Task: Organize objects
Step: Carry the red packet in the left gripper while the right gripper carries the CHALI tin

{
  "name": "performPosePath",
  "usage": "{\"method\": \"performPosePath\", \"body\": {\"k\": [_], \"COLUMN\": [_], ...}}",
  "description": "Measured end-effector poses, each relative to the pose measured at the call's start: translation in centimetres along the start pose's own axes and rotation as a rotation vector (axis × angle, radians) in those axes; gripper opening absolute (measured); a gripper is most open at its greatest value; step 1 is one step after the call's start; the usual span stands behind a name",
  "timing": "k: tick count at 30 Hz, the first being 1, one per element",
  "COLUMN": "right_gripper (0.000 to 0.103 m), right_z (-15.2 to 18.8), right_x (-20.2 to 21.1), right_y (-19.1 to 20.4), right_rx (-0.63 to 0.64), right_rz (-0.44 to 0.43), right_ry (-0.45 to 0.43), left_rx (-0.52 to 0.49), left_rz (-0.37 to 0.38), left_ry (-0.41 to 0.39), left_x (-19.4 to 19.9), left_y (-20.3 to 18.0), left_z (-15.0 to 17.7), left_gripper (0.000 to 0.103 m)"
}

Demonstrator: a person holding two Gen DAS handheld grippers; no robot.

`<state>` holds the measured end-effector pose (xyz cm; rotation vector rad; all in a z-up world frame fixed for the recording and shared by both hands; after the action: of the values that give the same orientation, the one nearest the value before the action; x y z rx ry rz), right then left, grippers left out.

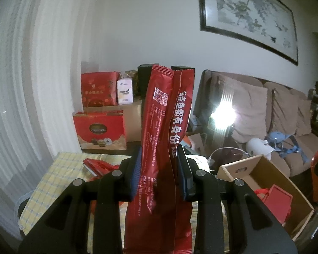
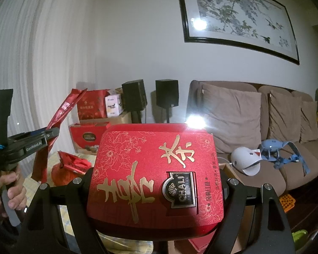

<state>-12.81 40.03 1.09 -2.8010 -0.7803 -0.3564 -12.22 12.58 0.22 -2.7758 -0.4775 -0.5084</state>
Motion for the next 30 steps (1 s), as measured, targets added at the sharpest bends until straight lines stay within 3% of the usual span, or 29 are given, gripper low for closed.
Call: {"method": "performPosePath", "body": {"k": [30], "right_gripper": [0.083], "right_z": [0.5], "right_x": [0.2], "right_y": [-2.2], "right_rx": [-0.048], "right_rz": [0.029], "right_ry": [0.022], "left_rx": [-0.063], "left_rz": [0.093], "left_ry": [0.042], "left_x": [-0.6], "left_y": [-5.4], "left_z": [0.8], "left_gripper": [0.028]}}
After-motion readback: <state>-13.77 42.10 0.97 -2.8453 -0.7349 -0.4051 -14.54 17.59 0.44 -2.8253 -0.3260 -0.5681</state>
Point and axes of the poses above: each gripper's, at about its wrist camera, not at the fingertips, and x roughly against the way its jaws point, y to its left, z to its underside, the point moved 4 cm from there along -x, roughly the way its jaws point, and after that the axes turned 11 degrees about x, right-handed, at the moved point
